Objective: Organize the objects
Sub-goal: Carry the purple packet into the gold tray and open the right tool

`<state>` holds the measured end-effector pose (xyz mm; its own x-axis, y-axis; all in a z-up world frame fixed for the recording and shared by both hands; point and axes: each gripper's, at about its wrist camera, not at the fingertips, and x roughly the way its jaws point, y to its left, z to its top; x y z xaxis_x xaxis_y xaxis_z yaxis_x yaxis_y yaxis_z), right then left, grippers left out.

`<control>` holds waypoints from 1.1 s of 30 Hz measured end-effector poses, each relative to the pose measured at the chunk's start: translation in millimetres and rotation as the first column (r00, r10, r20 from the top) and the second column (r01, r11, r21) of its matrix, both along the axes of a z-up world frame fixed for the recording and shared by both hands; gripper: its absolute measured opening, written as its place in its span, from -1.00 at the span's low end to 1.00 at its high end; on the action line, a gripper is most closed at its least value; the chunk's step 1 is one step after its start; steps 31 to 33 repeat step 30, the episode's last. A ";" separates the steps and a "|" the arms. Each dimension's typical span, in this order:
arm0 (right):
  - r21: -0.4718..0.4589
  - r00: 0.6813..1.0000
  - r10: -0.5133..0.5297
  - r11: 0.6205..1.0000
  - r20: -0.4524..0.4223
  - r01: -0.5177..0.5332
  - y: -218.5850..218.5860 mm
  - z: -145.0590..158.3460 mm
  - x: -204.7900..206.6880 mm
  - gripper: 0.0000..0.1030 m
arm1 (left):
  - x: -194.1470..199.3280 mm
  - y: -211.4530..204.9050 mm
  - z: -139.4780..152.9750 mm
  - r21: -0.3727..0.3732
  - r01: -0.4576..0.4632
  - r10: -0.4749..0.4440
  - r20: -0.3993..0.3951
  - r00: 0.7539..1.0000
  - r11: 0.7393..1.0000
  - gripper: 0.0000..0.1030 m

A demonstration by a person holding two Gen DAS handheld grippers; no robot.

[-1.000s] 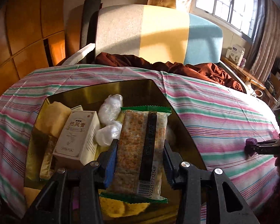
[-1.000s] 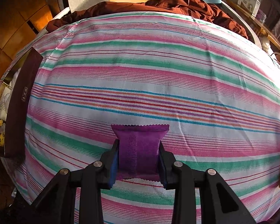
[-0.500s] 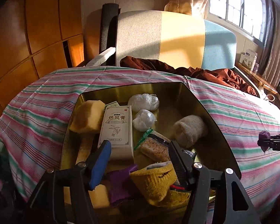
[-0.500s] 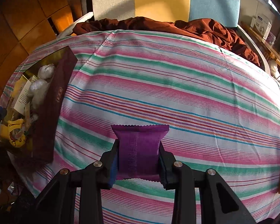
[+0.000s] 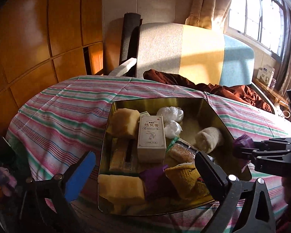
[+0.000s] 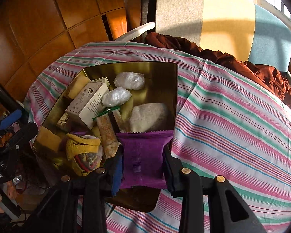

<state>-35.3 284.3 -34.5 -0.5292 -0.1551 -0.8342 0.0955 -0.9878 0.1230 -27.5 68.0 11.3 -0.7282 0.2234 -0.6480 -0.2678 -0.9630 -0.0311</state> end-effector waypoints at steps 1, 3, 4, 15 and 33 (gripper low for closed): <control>0.005 1.000 -0.001 1.000 0.002 0.001 -4.8 -2.5 -1.3 -0.02 | 1.0 -1.0 -0.4 -0.002 -0.004 0.004 0.004 1.000 1.000 0.99; -0.002 1.000 0.001 1.000 0.004 -0.001 -10.8 -6.1 -3.2 0.10 | 2.1 -3.7 -1.3 -0.005 -0.017 0.017 0.013 1.000 1.000 0.99; -0.001 1.000 -0.002 1.000 0.004 0.002 -13.7 -7.2 -3.4 0.27 | 2.7 -5.1 -2.2 -0.010 -0.027 0.027 0.016 1.000 1.000 0.99; 0.052 0.981 -0.162 0.984 -0.110 0.168 -21.5 6.7 24.0 0.49 | 10.5 -21.7 -11.3 0.000 -0.123 0.122 0.044 0.991 0.992 0.99; 0.105 0.955 -0.206 0.967 -0.212 0.232 -36.3 24.6 47.3 0.51 | 30.5 -26.9 -2.1 0.005 -0.147 0.147 -0.042 0.988 0.989 0.99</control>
